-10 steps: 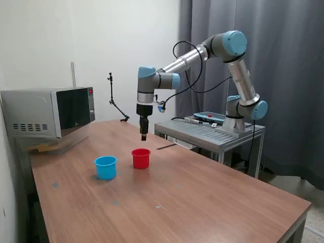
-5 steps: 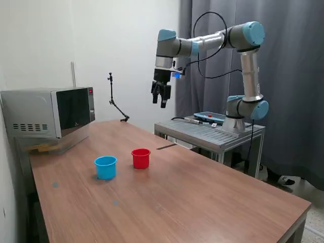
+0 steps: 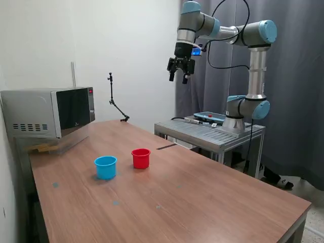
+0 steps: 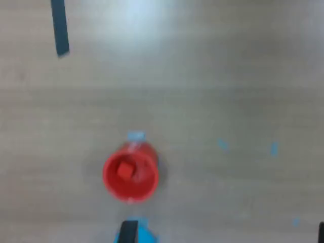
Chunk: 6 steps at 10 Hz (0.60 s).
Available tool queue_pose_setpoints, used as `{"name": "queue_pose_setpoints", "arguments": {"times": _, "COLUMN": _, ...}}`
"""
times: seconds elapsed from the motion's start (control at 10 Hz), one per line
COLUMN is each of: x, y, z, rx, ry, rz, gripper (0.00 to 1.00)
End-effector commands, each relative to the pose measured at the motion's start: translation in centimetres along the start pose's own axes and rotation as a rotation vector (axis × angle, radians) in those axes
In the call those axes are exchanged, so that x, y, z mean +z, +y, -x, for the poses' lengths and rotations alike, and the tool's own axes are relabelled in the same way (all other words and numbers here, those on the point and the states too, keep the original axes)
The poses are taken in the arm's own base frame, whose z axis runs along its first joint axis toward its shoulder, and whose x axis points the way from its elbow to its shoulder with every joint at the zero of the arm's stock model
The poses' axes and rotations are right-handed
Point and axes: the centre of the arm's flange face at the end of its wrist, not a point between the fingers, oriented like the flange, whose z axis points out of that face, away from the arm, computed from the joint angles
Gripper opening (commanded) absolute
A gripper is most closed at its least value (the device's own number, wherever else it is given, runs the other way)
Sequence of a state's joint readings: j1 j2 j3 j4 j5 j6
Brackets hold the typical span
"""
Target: Place red objects in the red bin, and blue objects in the blue bin.
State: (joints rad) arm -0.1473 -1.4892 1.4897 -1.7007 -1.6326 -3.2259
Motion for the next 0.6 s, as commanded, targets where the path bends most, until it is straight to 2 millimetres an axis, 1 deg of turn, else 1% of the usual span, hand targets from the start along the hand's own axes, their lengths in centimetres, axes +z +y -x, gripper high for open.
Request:
{"name": "queue_pose_setpoints", "arguments": {"times": 0.0, "x": -0.8, "y": -3.2, "z": -1.7, "rx": -0.037, "ry": 0.010, "rz": -0.110, "gripper": 1.00}}
{"name": "queue_pose_setpoints", "arguments": {"times": 0.1, "x": -0.6, "y": -3.6, "z": -2.3, "rx": -0.049, "ry": 0.010, "rz": -0.118, "gripper": 1.00}}
{"name": "queue_pose_setpoints", "arguments": {"times": 0.3, "x": 1.2, "y": -4.2, "z": -2.1, "rx": -0.045, "ry": 0.012, "rz": -0.157, "gripper": 1.00}}
{"name": "queue_pose_setpoints", "arguments": {"times": 0.5, "x": 1.5, "y": -5.0, "z": -2.3, "rx": -0.072, "ry": 0.017, "rz": -0.166, "gripper": 1.00}}
